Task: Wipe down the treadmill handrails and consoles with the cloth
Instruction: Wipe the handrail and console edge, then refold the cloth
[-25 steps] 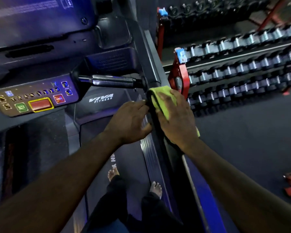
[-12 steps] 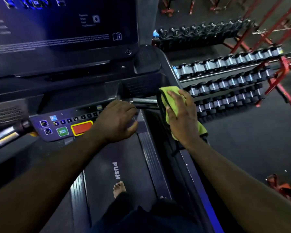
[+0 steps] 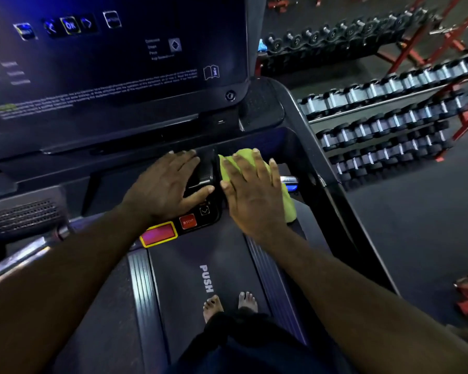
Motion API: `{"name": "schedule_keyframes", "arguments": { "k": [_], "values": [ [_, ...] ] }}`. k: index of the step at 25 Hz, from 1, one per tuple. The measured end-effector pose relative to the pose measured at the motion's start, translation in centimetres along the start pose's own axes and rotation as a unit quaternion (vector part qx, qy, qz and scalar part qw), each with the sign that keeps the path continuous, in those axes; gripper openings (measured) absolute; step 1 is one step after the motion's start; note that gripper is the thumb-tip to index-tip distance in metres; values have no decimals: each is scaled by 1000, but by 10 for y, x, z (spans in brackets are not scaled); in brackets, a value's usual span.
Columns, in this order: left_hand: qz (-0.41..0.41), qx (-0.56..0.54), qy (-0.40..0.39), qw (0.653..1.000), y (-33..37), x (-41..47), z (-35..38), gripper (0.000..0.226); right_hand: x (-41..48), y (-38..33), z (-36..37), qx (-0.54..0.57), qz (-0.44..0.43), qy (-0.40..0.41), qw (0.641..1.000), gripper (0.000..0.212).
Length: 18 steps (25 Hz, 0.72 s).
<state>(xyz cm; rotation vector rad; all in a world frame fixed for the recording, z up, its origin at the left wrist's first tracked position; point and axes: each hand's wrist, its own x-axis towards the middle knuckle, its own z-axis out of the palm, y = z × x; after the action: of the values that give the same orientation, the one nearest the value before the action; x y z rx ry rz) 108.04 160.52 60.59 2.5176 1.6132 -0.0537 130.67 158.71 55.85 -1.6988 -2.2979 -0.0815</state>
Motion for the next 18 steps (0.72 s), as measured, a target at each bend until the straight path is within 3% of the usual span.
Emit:
{"name": "schedule_keyframes", "arguments": {
  "k": [3, 6, 10, 11, 13, 15, 18],
  "values": [
    [-19, -60, -42, 997, -2, 10, 8, 116, 28, 17, 0, -9, -18, -26, 999, 49],
    [-29, -87, -78, 993, -5, 12, 6, 120, 53, 11, -10, -35, -12, -102, 994, 54],
    [-35, -96, -93, 990, -7, 15, 9, 121, 83, 15, -12, 38, 47, -239, 969, 54],
    [-38, -96, -92, 990, -7, 15, 10, 120, 80, 14, -10, 32, 44, -224, 973, 53],
    [-43, -94, -98, 990, -5, 15, 8, 115, 51, 8, -6, 11, 33, -91, 995, 46],
    [-49, -94, -102, 989, -2, 14, 6, 116, 16, 4, -1, 6, 31, -10, 999, 37],
    [-58, -94, -106, 988, -3, 14, 7, 139, 31, 10, 3, 4, 13, -34, 999, 42]
  ]
}}
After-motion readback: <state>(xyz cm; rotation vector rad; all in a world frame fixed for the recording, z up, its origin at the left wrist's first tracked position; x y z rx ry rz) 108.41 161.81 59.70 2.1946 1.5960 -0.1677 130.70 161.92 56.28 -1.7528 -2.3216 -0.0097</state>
